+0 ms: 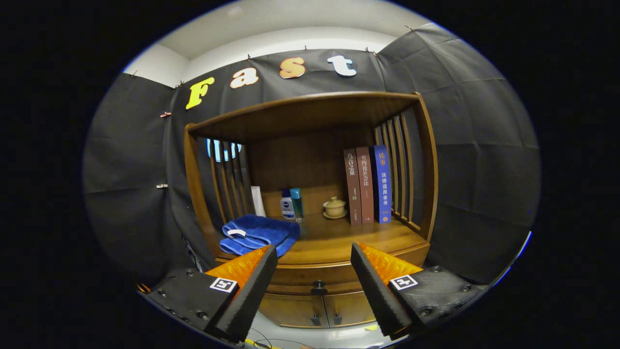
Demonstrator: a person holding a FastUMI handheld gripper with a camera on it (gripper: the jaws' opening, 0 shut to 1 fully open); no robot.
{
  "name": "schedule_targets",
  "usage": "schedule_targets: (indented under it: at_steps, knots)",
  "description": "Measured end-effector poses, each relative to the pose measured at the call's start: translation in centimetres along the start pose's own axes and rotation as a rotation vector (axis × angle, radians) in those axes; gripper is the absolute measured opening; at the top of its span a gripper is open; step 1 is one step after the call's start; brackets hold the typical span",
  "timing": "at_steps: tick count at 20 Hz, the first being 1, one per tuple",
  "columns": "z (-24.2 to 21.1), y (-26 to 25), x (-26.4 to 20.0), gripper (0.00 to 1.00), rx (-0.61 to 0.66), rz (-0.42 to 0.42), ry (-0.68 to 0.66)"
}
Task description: Pull open the drawer, take out the items inside it, and place them on the countertop above the cabinet.
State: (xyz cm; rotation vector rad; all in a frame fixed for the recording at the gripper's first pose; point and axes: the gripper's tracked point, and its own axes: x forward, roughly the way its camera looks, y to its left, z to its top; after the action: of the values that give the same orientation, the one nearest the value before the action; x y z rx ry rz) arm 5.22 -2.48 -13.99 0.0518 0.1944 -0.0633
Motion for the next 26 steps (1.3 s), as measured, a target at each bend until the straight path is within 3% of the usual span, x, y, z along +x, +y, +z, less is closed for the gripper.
schedule_targets:
  at_steps: [8,14,21,23,26]
  knots:
    - [-7.7,0.8,5.4,0.99,-0.033,-0.001,0.122]
    - [-14.7,-0.6,9.0,0.99,-0.029,-0.04,0.211]
    - [-19.9,-2.0,12.2,0.99,-0.019,-0.085,0.306]
    - [-20.4,-1.8,12.8,0.93,-0.022,-0.075,0.32]
    - [-20.5,-1.7,12.6,0.49,-0.059,-0.081,0.328]
